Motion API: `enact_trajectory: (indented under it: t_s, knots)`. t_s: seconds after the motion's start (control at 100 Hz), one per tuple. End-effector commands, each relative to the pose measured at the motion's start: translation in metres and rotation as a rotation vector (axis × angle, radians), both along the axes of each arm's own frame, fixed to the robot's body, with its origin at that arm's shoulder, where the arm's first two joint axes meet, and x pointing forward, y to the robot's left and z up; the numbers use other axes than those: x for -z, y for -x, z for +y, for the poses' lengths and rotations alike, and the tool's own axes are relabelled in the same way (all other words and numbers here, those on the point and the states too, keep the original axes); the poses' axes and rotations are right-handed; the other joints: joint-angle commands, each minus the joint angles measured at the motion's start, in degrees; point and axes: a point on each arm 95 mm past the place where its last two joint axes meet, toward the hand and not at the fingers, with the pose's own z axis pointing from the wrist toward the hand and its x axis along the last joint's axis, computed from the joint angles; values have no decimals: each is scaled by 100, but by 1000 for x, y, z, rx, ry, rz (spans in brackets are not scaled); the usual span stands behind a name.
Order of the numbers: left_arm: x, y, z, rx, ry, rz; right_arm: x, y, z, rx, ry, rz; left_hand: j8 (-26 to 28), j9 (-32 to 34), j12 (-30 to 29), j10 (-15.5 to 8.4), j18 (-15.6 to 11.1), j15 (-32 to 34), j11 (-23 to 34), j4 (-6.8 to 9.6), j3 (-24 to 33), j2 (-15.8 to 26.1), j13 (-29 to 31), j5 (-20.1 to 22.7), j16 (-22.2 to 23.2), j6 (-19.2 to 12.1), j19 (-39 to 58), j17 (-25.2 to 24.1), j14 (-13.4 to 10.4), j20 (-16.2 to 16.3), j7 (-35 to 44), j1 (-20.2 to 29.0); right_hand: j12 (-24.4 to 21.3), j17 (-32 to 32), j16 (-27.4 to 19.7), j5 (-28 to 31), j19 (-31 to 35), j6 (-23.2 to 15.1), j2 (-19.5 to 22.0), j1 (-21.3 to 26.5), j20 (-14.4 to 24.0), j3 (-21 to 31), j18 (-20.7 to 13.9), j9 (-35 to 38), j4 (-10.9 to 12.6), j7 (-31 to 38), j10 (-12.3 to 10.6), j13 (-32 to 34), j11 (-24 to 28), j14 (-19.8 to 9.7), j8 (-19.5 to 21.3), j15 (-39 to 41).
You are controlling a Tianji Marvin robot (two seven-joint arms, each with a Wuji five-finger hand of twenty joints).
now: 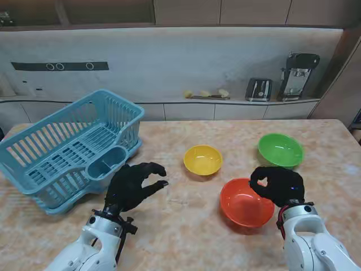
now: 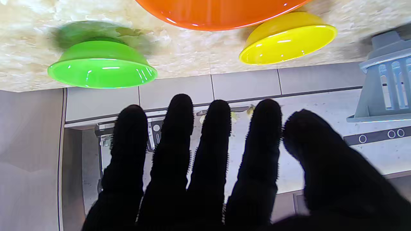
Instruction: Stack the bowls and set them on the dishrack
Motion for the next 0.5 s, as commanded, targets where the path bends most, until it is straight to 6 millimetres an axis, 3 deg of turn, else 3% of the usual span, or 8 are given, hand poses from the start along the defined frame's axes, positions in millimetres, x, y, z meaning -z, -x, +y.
enact_trajectory:
  t_s: [0.0,0.31,0.49]
  knots:
    - [-1,2,-2,7,3,12,3,3,3,-8,-7,19,75,89,51,17,56,-8,-93,-23,-96,175,72,125,-32,-84,17,-17,70,35,13,59,-83,-67,-99,8,2,-37,179,-80,-34,-23,17,-43,-40,12,-47,-87,5,-13,-55,-38]
    - [-2,3,-2,5,2,8,5,1,4,-5,-5,41,78,85,50,0,72,-12,-96,-24,-98,182,62,124,-34,-86,8,-21,61,31,13,51,-115,-106,-131,-78,-30,11,149,-83,-46,-24,18,-95,-45,-51,-32,-153,-56,2,-109,-109]
    - [-2,2,-2,9,3,1,6,0,3,10,5,63,76,89,50,3,69,-16,-96,-22,-94,181,61,124,-37,-79,7,-20,67,30,12,58,-378,-398,-389,-420,-382,294,-15,-172,-145,30,107,-326,-69,-253,50,-370,-472,69,-430,-618]
